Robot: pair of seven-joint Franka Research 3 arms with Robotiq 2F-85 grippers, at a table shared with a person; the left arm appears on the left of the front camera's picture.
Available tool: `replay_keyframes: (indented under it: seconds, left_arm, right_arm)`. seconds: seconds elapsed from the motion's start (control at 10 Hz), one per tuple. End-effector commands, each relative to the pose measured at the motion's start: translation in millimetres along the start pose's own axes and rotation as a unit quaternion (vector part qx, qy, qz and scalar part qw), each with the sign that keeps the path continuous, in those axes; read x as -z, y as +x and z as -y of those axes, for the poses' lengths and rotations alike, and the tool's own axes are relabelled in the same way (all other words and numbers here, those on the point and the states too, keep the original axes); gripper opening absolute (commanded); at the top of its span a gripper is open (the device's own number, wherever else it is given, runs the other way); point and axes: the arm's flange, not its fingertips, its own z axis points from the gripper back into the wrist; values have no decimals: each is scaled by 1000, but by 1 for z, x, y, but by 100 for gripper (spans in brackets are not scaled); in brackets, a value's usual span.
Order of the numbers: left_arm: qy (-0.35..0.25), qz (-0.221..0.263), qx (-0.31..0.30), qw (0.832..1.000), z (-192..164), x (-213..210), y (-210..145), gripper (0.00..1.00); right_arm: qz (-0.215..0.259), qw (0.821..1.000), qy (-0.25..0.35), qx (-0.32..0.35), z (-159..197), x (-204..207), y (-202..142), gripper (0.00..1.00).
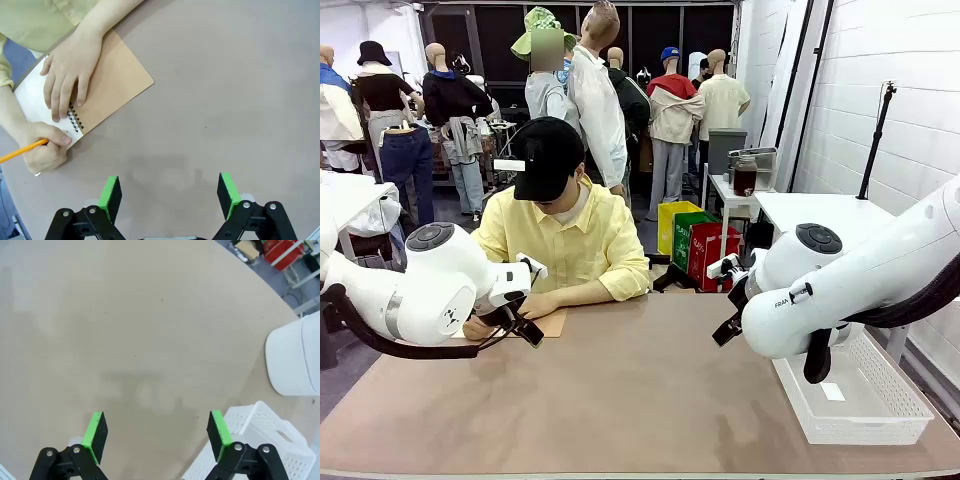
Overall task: Sort the paper based on its condition.
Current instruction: If a person hands you a paper, place it in the Organizing basket , and if it's crumpled, put it in the Trash can.
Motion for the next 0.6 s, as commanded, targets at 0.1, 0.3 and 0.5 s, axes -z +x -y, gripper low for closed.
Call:
replay_keyframes:
  seconds: [0.1, 0.3, 0.5]
  left_arm:
    - [0, 0, 0, 1000, 0, 0, 0, 100]
    - [0, 0, 0, 1000, 0, 0, 0, 100]
    - [0, 0, 0, 1000, 0, 0, 0, 100]
  right_arm:
    - [0, 1000, 0, 0, 0, 0, 0, 100]
    - [0, 1000, 0, 0, 0, 0, 0, 100]
    - [0, 1000, 0, 0, 0, 0, 0, 100]
